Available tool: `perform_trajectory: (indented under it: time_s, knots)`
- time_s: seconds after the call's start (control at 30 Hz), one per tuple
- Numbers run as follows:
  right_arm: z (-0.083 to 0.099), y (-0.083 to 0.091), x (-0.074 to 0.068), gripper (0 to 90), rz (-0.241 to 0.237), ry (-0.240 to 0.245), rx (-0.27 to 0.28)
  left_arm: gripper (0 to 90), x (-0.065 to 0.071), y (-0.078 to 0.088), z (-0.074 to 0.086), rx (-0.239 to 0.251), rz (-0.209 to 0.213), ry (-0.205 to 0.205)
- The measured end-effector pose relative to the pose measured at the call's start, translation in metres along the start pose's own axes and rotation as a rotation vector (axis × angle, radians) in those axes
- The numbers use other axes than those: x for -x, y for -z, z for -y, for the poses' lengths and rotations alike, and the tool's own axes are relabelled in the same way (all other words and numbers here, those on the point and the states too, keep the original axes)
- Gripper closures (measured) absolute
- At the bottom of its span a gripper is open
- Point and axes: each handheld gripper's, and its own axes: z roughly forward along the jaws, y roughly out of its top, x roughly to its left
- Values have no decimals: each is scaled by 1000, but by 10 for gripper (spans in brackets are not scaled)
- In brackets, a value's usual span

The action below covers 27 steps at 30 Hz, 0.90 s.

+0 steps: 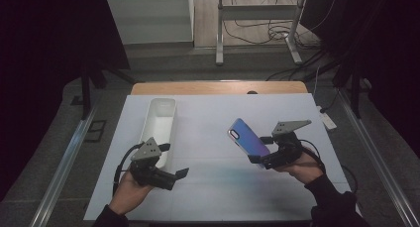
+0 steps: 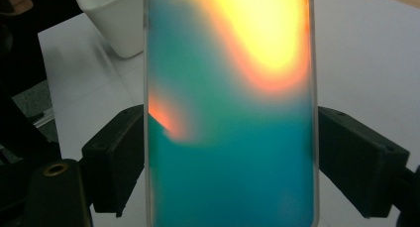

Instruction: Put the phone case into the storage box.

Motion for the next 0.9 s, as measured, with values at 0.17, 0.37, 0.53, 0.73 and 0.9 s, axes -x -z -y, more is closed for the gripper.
perform_trajectory:
  time_s: [0.17, 0.37, 0.53, 0.73, 0.9]
  knots:
    - [0, 3, -2, 171, -10, 4, 11, 4, -1, -7, -5, 4, 23, -6]
    - [-1, 6, -4, 171, -22, 9, 22, 3, -2, -15, -13, 9, 41, -12]
    - [-1, 8, -6, 171, -34, 4, 34, 1, -3, -22, -19, 20, 62, -21]
    - [-1, 9, -8, 171, -41, 5, 41, 1, -3, -27, -27, 40, 87, -29]
    - [-2, 10, -11, 171, -53, 8, 45, 0, -2, -33, -34, 58, 120, -29]
